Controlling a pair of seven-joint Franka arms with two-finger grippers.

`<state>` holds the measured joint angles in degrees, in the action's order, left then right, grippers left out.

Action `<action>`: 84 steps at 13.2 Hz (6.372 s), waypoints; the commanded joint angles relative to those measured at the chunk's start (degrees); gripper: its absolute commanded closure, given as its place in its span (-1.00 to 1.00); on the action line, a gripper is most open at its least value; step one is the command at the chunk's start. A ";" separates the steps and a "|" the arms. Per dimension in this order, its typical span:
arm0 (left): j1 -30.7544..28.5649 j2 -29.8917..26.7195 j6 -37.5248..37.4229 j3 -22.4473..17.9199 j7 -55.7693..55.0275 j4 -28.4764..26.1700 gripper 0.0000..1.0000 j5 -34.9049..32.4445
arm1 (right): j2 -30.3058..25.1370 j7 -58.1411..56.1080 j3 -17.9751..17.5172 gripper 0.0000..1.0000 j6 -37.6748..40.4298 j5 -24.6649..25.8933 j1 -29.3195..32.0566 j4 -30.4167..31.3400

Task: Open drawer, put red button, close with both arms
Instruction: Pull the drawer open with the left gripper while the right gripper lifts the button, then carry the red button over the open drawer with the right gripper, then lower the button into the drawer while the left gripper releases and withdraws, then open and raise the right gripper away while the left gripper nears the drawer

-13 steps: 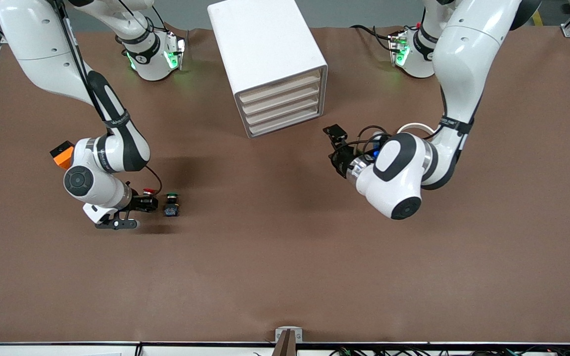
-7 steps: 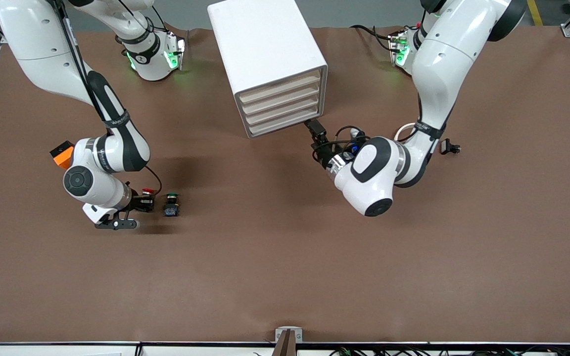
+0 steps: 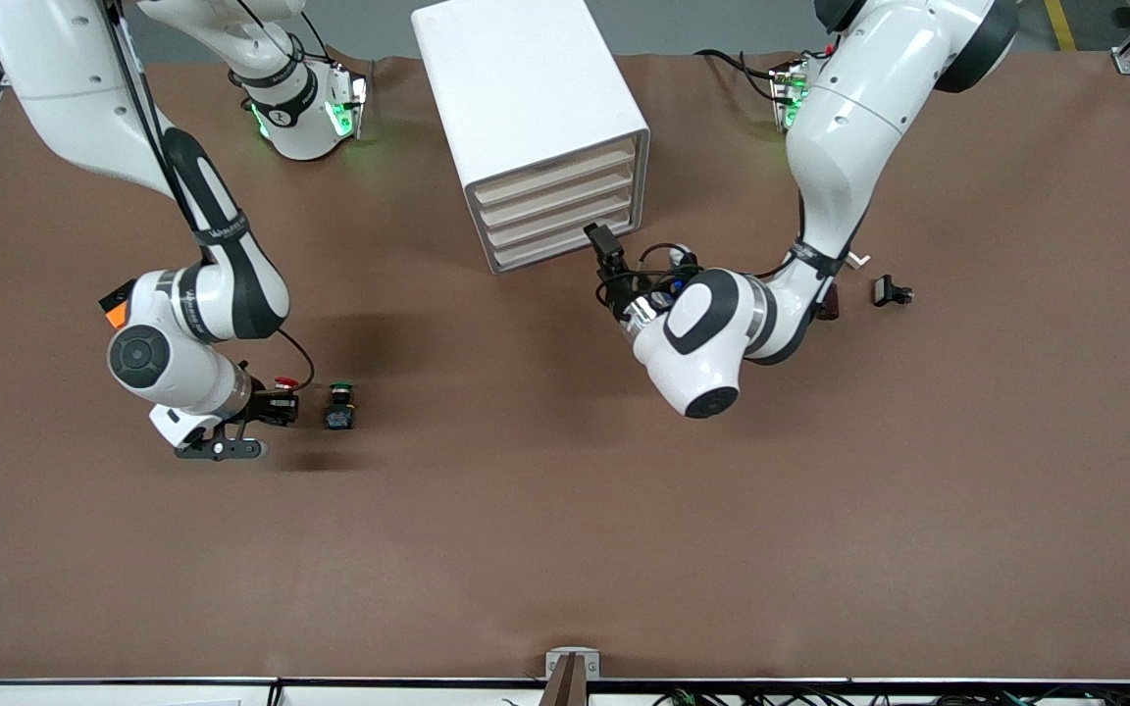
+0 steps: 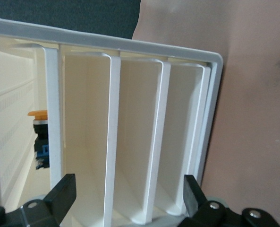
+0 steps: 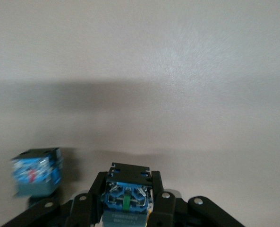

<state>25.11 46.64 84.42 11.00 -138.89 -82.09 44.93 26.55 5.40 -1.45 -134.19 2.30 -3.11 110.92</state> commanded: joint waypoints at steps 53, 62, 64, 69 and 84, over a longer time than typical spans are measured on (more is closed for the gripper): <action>-10.25 1.44 3.47 -0.63 8.88 6.58 -1.00 4.20 | -1.94 94.09 -0.31 0.81 22.22 -8.44 -46.02 -21.45; -15.35 0.91 3.38 -2.30 31.81 11.60 -1.00 -13.01 | 0.61 94.09 -0.04 0.81 19.75 -9.86 -44.52 -21.19; -15.35 -0.58 3.29 -3.96 37.87 11.60 -1.00 -17.66 | 1.40 94.09 -0.04 0.79 19.66 -9.86 -44.44 -21.19; -15.70 -4.97 3.20 -4.23 48.88 11.60 -1.00 -30.60 | 2.19 94.18 -0.04 0.72 19.31 -9.77 -44.96 -21.19; -14.92 -16.23 4.34 -6.78 95.38 11.16 -1.00 -44.76 | -4.82 87.97 0.22 -1.00 40.83 -9.77 -40.58 -33.58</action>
<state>9.20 31.65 88.29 3.78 -45.53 -69.42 1.47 23.98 97.39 -0.84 -96.78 -6.20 -45.63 78.77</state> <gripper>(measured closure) 0.000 0.000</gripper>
